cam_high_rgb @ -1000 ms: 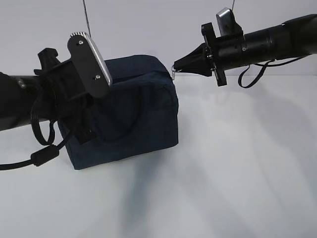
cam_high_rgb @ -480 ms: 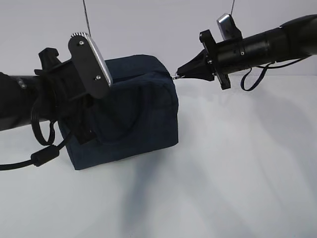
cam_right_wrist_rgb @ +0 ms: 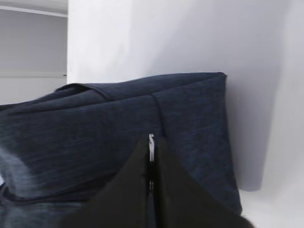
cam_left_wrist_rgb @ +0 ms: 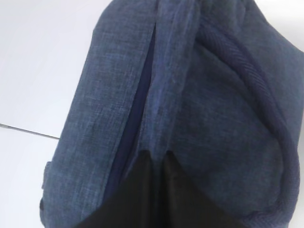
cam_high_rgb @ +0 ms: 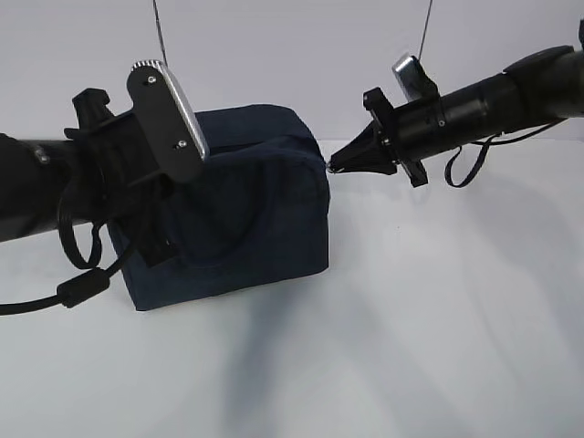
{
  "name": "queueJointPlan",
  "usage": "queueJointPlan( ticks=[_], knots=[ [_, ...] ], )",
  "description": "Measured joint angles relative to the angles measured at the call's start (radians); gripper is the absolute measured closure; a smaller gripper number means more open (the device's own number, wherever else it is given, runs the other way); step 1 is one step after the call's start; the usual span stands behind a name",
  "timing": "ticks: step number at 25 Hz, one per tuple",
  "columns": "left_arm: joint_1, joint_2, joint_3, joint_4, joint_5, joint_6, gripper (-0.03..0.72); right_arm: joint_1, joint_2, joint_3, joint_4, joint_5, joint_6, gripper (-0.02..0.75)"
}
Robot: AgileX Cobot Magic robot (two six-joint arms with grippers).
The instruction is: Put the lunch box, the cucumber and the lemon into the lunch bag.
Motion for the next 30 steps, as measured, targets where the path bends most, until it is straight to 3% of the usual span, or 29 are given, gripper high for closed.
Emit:
queueJointPlan(
  ticks=[16,25,30],
  knots=[
    [0.000,0.000,0.000,0.004,0.006,0.000,0.687,0.000,0.065,-0.001,-0.072,-0.025,-0.122,0.730],
    [0.000,0.000,0.000,0.001,0.012,-0.083,0.687,0.000,0.065,-0.004,-0.058,0.000,-0.351,0.730],
    [0.000,0.000,0.000,-0.139,0.005,-0.094,0.687,0.000,0.058,-0.027,-0.058,0.019,-0.461,0.701]
  ],
)
